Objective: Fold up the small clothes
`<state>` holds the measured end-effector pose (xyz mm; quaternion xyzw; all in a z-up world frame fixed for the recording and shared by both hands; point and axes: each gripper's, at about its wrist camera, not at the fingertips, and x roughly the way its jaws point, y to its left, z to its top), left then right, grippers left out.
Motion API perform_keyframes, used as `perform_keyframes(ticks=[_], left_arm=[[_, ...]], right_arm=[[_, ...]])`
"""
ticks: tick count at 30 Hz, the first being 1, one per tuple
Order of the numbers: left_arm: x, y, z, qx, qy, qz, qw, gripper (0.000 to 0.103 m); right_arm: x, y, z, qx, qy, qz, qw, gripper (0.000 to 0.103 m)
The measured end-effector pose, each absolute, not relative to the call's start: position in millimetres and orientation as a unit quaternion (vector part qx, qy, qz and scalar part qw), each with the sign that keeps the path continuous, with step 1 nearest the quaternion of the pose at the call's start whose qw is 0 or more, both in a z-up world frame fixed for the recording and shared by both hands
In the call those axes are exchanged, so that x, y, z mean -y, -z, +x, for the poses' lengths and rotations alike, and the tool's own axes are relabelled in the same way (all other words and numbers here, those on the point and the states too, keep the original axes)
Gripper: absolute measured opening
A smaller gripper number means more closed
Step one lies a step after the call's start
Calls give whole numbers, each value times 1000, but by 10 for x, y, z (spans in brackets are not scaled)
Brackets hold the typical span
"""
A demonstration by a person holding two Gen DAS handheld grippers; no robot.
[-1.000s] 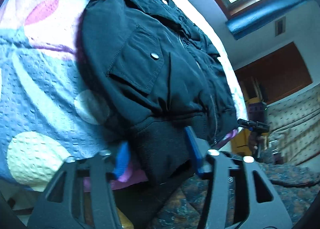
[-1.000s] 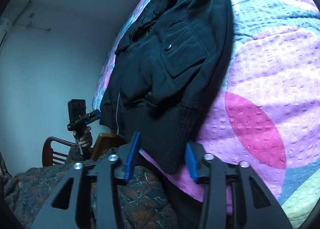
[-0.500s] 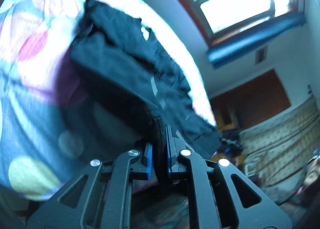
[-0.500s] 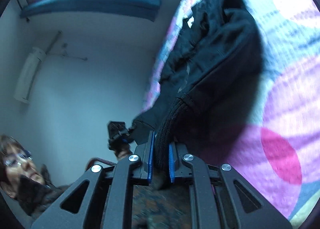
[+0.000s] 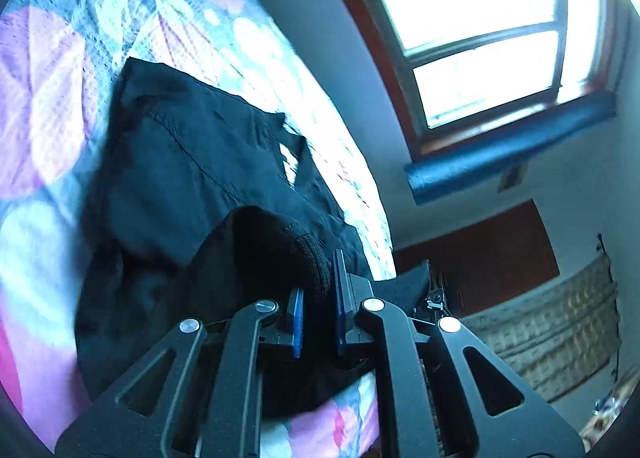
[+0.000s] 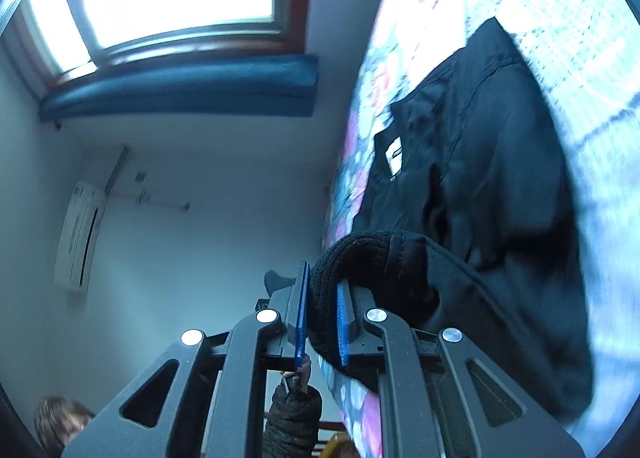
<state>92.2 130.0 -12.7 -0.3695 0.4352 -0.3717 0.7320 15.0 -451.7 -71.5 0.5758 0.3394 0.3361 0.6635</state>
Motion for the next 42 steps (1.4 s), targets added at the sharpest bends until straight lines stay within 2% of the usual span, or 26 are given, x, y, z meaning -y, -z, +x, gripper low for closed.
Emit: perform_keyframes(ticks=[8, 13, 16, 18, 20, 22, 30, 35, 42], left_arm=[[-1094, 612, 1607, -487, 326, -352, 730, 12], [-1044, 623, 1699, -488, 337, -348, 726, 16], [-1047, 511, 1669, -479, 359, -341, 725, 28], [-1100, 401, 1600, -463, 364, -337, 735, 50], [-1186, 294, 1534, -443, 362, -335, 748, 59], [-1306, 214, 1493, -431, 360, -331, 758, 59], [-1282, 162, 1524, -457, 329, -189, 804, 62], [-1049, 185, 1766, -465, 342, -127, 807, 64], [-724, 243, 2116, -487, 366, -83, 788, 66]], right_arm=[[4704, 1287, 597, -375, -271, 621, 633, 12], [4731, 1353, 585, -370, -275, 629, 626, 12], [4721, 1390, 699, -366, -289, 632, 619, 17], [4743, 1385, 683, -362, -298, 627, 622, 23], [4763, 1356, 659, -353, -306, 623, 627, 36], [4831, 1295, 582, -347, -311, 611, 640, 43], [4815, 751, 522, -383, -249, 410, 790, 51], [4774, 700, 719, -395, -256, 345, 812, 51], [4699, 662, 909, -390, -290, 316, 815, 53]])
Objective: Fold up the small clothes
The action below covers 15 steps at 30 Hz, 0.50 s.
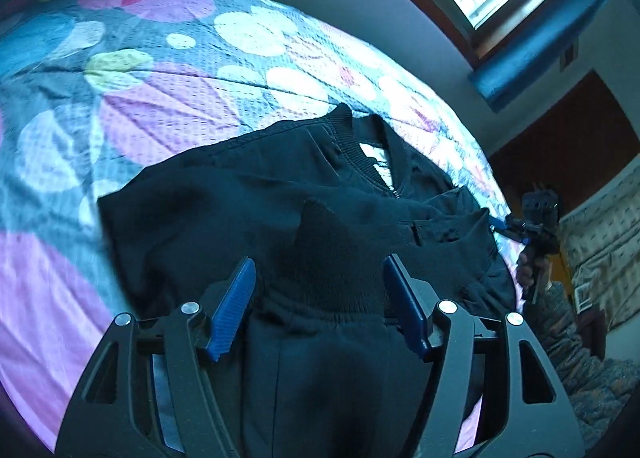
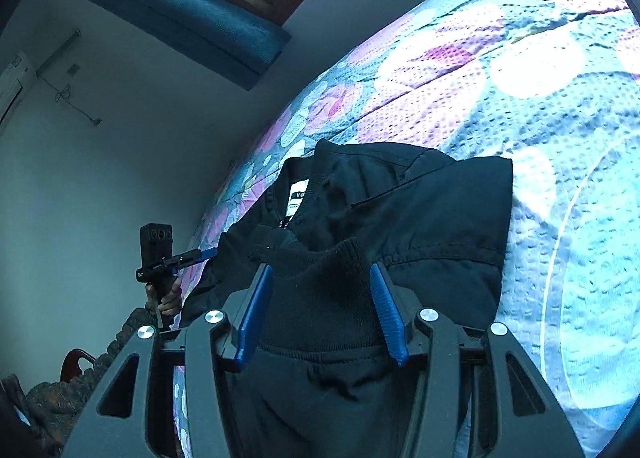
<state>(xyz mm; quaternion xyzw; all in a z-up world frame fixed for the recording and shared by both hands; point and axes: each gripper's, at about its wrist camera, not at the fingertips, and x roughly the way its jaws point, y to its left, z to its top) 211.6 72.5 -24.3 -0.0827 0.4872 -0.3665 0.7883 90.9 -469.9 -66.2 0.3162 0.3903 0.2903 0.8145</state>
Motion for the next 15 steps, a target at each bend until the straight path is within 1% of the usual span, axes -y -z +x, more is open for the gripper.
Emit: perform_keyframes(ticks=[2, 11, 13, 14, 15], left_arm=[[-612, 283, 2182, -494, 363, -56, 788, 66], [-319, 341, 2199, -503, 364, 19, 783, 65], [-278, 368, 2199, -505, 356, 29, 786, 54], [-256, 386, 2207, -509, 350, 35, 786, 45], [-222, 411, 2208, -513, 344, 42, 785, 41]], right_arm=[[4642, 649, 961, -395, -292, 302, 817, 55], [4518, 567, 1031, -404, -286, 248, 833, 55], [4410, 582, 1067, -414, -280, 218, 838, 55], [4386, 579, 1060, -413, -280, 207, 841, 55], [4360, 570, 1057, -409, -280, 200, 845, 54]])
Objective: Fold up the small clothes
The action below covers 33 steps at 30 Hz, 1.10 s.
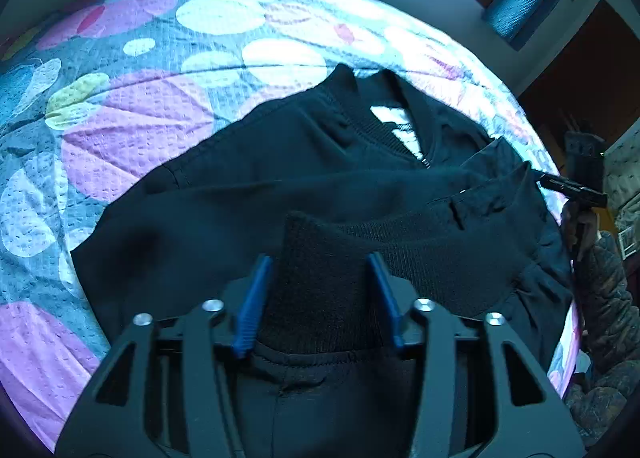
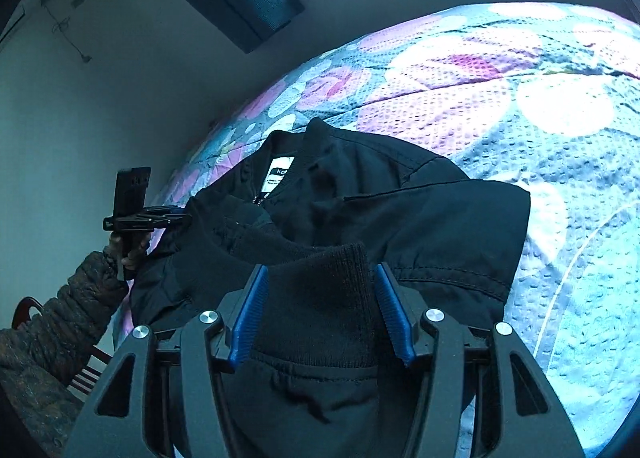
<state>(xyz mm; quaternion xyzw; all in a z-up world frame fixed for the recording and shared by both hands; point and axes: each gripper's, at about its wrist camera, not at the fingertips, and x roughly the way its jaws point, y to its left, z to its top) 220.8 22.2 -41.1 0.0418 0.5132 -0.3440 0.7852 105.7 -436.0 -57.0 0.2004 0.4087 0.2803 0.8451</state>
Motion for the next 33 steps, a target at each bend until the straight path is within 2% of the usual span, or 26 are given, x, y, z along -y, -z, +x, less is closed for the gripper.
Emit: perform_keyframes(ticks=[1, 4, 5, 6, 8, 14, 20, 23, 26, 29, 33], left_arm=[[-196, 421, 2195, -511, 338, 51, 789, 40], [-139, 411, 2124, -494, 319, 87, 804, 24], [-142, 394, 2108, -489, 314, 90, 809, 17], [-159, 359, 2085, -482, 313, 86, 814, 12], [-197, 280, 2032, -467, 310, 76, 825, 10], [-269, -56, 1893, -416, 278, 51, 864, 9], [-207, -392, 2314, -380, 239, 18, 893, 9], [-128, -267, 2630, -396, 216, 9, 893, 9], [-22, 110, 2914, -434, 183, 17, 882, 9], [-57, 419, 3009, -457, 168, 8, 874, 10], [-187, 547, 3020, -456, 174, -26, 873, 12]], right_arm=[[4344, 561, 1055, -405, -279, 197, 848, 48], [4302, 559, 1055, -414, -252, 171, 858, 18], [4314, 562, 1048, -415, -241, 168, 861, 14], [4337, 553, 1024, -409, -241, 172, 863, 13], [4356, 510, 958, -395, -237, 174, 870, 10], [4325, 165, 838, -351, -228, 171, 892, 9], [4373, -121, 1242, -323, -205, 184, 906, 9], [4388, -22, 1595, -341, -189, 192, 901, 9], [4423, 276, 1937, -385, -167, 205, 884, 9], [4511, 585, 2130, -422, -154, 229, 864, 9], [4574, 800, 2181, -437, -156, 256, 848, 9]])
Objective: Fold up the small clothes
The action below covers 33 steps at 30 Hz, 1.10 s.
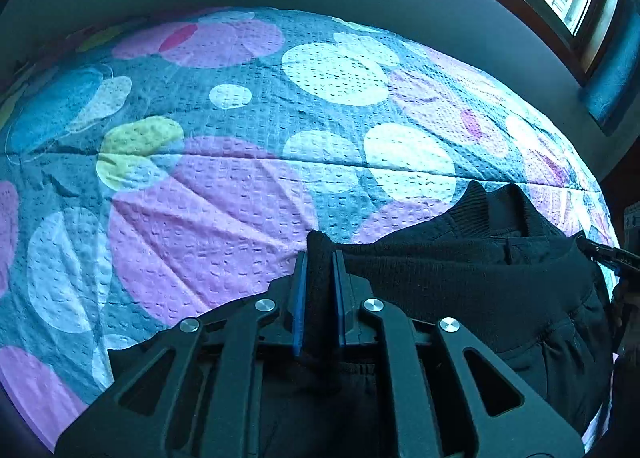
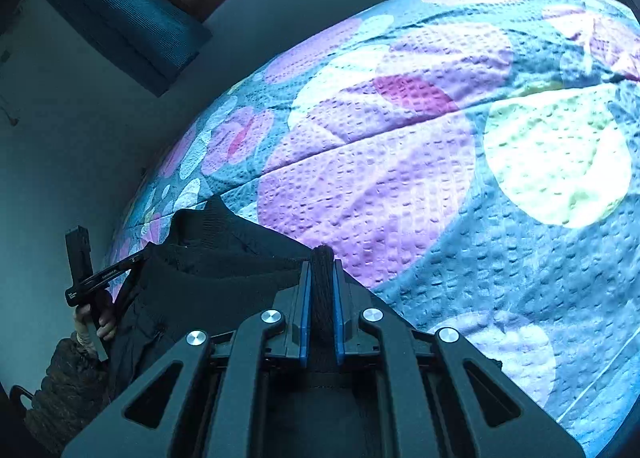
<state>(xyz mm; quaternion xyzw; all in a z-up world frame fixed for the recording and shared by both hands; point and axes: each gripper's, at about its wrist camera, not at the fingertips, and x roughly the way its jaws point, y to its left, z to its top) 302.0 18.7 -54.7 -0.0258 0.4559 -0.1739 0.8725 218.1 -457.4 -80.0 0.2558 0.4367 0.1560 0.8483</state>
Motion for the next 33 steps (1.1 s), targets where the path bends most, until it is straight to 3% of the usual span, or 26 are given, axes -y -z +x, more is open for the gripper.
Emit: perform_keyframes(ticks=[6, 9, 10, 11, 13, 14, 15, 22, 26, 29, 30, 32, 33], left_arm=[[-227, 527, 3011, -459, 177, -45, 870, 15], [-306, 363, 2922, -461, 186, -71, 865, 16], [-358, 292, 2846, -457, 184, -77, 867, 17], [-429, 217, 2740, -453, 183, -83, 869, 26], [-623, 77, 2448, -437, 186, -100, 874, 44], [-702, 39, 2337, -431, 183, -107, 877, 54], [-846, -5, 2137, -425, 175, -122, 880, 59], [-1578, 213, 1206, -443, 114, -224, 860, 62], [-1636, 338, 905, -446, 121, -255, 849, 70], [-1530, 442, 856, -457, 132, -265, 839, 71], [-1490, 484, 867, -459, 138, -273, 834, 71], [-1410, 578, 918, -471, 141, -283, 823, 70], [-1365, 625, 944, -474, 137, -287, 821, 64]], right_arm=[[4591, 839, 2233, -444, -161, 277, 837, 11], [4680, 685, 2093, -429, -163, 305, 834, 19], [4715, 625, 1997, -424, -161, 317, 833, 35], [4753, 571, 1877, -418, -162, 329, 831, 54], [4823, 469, 1530, -403, -152, 345, 834, 64], [4855, 446, 1370, -396, -145, 349, 837, 64], [4894, 443, 1166, -395, -139, 354, 836, 64], [5104, 767, 88, -391, -84, 438, 805, 65], [4948, 905, -78, -397, -93, 459, 790, 65], [4809, 915, -35, -397, -102, 456, 790, 65], [4761, 914, -6, -397, -105, 453, 791, 63], [4689, 927, 64, -404, -97, 441, 796, 33], [4657, 949, 97, -410, -96, 432, 798, 29]])
